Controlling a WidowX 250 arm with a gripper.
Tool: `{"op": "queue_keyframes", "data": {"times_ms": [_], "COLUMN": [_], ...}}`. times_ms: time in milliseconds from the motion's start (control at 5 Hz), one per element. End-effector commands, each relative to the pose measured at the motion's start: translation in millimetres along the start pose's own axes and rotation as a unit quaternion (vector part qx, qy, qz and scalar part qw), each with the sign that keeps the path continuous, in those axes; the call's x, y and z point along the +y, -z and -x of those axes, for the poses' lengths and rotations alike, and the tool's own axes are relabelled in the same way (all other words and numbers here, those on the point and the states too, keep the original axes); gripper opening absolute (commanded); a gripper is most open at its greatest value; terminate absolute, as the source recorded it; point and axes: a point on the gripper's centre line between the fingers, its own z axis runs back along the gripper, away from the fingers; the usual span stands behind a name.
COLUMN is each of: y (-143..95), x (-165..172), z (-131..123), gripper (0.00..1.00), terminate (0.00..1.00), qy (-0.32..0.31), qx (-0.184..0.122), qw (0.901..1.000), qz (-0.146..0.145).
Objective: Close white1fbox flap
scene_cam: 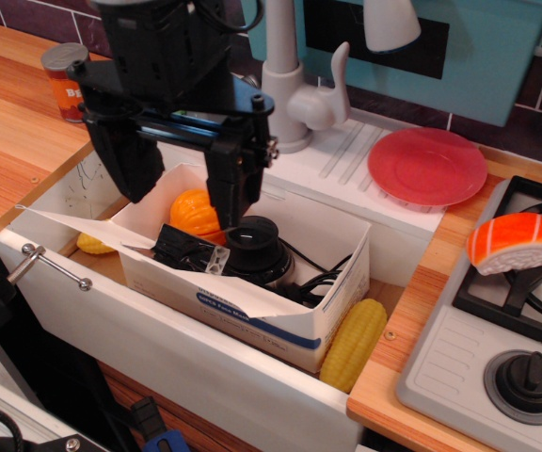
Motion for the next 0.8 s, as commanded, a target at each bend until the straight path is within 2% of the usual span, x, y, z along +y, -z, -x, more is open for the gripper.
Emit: {"op": "queue_keyframes", "data": {"times_ms": [0,600], "y": [0,33], "x": [0,7], "z": [0,10], "gripper": [1.0,1.0], "terminate": [0.0,0.0], "qy": [0.0,-0.005], "qx": [0.0,-0.022], "qw": [1.0,0.9995], "qz": [0.0,0.023]}}
